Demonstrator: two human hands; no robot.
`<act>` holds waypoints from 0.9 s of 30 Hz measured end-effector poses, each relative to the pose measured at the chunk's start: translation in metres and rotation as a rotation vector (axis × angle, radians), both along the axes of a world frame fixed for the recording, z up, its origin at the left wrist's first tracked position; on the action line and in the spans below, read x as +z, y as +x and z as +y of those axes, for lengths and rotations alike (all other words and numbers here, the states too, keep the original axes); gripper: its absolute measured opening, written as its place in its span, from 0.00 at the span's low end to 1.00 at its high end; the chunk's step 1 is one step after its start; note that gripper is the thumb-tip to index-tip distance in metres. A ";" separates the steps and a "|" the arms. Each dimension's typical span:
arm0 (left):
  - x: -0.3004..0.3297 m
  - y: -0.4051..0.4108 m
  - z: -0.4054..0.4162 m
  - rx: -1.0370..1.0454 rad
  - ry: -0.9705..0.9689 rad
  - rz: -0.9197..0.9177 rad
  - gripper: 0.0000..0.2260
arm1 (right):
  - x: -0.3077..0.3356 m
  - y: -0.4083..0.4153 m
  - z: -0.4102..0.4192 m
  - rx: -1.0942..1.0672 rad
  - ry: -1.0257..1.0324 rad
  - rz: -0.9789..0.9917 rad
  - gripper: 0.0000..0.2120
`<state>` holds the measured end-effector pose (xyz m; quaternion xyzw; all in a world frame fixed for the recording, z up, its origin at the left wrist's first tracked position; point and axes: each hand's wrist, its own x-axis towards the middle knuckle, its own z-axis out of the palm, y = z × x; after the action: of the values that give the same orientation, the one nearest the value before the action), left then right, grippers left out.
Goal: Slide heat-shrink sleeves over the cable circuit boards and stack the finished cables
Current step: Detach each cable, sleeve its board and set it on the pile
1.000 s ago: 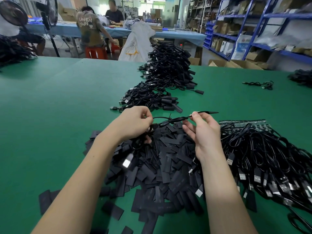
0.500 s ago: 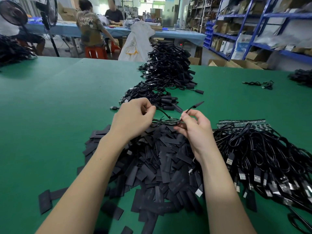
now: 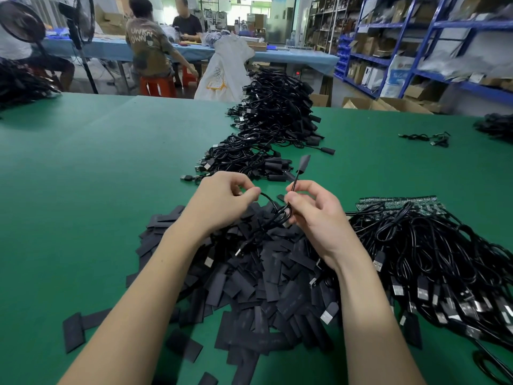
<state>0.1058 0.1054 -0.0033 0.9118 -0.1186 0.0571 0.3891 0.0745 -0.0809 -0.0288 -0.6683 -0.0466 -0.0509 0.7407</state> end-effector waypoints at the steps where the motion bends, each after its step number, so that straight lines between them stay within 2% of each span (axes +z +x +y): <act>1: -0.001 0.001 0.002 0.007 0.034 0.000 0.10 | 0.000 0.000 -0.001 0.014 -0.008 -0.020 0.06; 3: -0.001 0.002 0.005 -0.087 0.017 0.066 0.09 | 0.001 0.000 -0.003 0.039 -0.024 -0.052 0.07; 5: -0.001 0.000 0.004 -0.237 -0.089 0.143 0.08 | 0.001 0.000 -0.004 0.045 -0.062 -0.069 0.07; 7: -0.001 0.000 0.001 -0.278 -0.132 0.140 0.08 | 0.001 -0.001 -0.005 0.043 -0.100 -0.080 0.08; 12: -0.007 0.005 0.003 -0.056 0.042 0.086 0.10 | 0.002 -0.004 -0.007 0.085 -0.108 -0.145 0.07; 15: -0.007 0.005 0.006 -0.001 0.190 0.125 0.13 | 0.003 -0.004 -0.007 0.093 -0.028 -0.160 0.05; 17: -0.004 0.004 0.006 0.007 0.231 0.082 0.14 | 0.003 -0.004 -0.008 0.074 0.021 -0.150 0.05; 19: 0.002 0.001 0.003 -0.033 0.091 0.039 0.14 | 0.002 -0.003 -0.008 0.037 0.077 -0.129 0.06; 21: 0.010 -0.004 0.000 -0.163 -0.157 0.094 0.11 | 0.002 -0.002 -0.007 -0.002 0.150 -0.099 0.07; 22: 0.012 -0.006 -0.003 -0.229 -0.209 0.115 0.09 | 0.002 -0.001 -0.006 -0.017 0.182 -0.083 0.07; 24: 0.012 -0.009 -0.009 -0.300 -0.160 0.065 0.09 | 0.001 0.001 -0.004 -0.055 0.225 -0.053 0.07; 27: 0.008 -0.010 -0.020 -0.273 -0.080 -0.029 0.10 | -0.001 0.004 -0.002 -0.125 0.271 -0.003 0.07</act>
<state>0.0956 0.0849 0.0051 0.8700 -0.2447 0.0213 0.4275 0.0785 -0.0830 -0.0303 -0.5639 0.0013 -0.1040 0.8193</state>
